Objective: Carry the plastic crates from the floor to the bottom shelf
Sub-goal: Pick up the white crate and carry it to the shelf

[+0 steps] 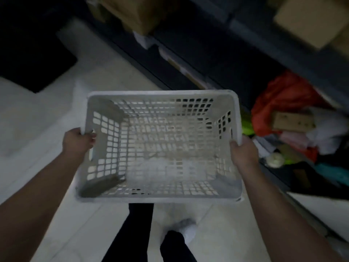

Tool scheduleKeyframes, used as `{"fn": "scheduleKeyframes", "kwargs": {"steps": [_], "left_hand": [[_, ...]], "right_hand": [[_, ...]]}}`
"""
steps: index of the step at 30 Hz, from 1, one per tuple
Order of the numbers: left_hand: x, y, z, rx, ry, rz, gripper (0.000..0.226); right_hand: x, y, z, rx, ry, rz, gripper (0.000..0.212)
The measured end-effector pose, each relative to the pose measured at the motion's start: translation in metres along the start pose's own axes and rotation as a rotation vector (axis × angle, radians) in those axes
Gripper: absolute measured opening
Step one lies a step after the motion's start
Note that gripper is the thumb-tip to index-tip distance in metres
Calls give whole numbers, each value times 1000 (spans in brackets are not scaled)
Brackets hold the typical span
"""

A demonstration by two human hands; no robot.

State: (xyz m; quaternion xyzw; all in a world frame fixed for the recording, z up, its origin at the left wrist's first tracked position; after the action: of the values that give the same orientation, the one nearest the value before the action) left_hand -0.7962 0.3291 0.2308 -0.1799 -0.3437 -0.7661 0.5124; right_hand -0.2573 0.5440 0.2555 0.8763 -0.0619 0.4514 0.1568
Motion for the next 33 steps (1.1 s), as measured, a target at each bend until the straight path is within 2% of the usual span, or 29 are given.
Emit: {"fn": "scheduleKeyframes", "kwargs": {"steps": [3,6,12,17,23,27,33], "left_hand": [[98,-48,40,23,44,95,17],[188,-90,77,1,65,172,17],[348,-159,151,-115,58,306,9],[459,-215,208,-159,112,444,20],[542,-295,258,-116,127,587,24],[570,-358,296,-69,178,644,27],[602,-453,351,3,254,753,27]], "right_hand": [[11,16,-138,159,1,-24,23],[10,38,-257,261,22,-55,27],[-14,84,-471,462,-28,-132,14],[-46,109,-635,646,-11,-150,17],[-105,121,-814,804,-11,-178,19],[-151,112,-931,903,30,-207,29],[-215,93,-1095,992,18,-216,27]]}}
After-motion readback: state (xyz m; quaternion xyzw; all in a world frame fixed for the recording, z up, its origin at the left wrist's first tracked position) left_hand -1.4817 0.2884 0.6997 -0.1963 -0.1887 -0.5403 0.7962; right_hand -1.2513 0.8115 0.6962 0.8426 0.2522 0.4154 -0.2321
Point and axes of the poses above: each hand's wrist, its own y-axis away from the middle knuckle, its own x-axis out of the back of the hand, z = x × y, the point moved 10 cm from there along -y, towards the middle knuckle, and after that the axes turned 13 degrees about z, right-handed, at the moved point
